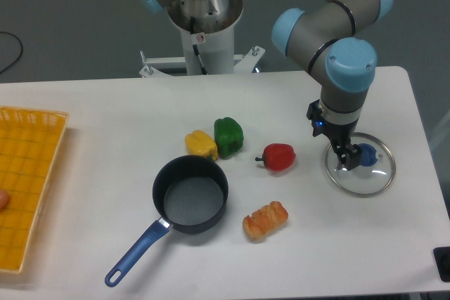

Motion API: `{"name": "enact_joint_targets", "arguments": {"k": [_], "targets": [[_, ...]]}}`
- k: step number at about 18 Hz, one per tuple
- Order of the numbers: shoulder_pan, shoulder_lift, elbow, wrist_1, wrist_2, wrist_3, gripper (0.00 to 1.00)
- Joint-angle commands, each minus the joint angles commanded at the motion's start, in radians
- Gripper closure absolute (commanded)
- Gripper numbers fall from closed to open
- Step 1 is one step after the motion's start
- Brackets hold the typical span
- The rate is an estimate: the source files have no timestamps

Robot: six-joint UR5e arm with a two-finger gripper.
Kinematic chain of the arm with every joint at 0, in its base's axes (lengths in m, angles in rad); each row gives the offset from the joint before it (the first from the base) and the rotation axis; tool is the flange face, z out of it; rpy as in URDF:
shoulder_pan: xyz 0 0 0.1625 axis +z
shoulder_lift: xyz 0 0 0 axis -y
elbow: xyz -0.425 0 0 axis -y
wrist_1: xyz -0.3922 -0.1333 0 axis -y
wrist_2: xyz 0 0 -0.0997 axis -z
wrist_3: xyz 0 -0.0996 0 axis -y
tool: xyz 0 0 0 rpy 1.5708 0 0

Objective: Pick up the yellow pepper
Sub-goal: 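Raise the gripper slightly above the glass lid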

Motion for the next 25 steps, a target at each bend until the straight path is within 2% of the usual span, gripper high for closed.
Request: {"name": "enact_joint_targets", "arguments": {"k": [5,9,18,23,25], "targets": [[0.000,0.000,-0.003,0.003,-0.008,-0.002,0.00],[0.009,0.002,-0.041,0.021,-0.038,-0.052,0.00],[0.002,-0.002,-0.049,0.031,0.009,-0.107,0.00],[-0.023,-0.009,-0.046,0.029,0.006,-0.287,0.00],[-0.035,-0.018,-0.044,0.029,0.008,-0.301,0.00]]}}
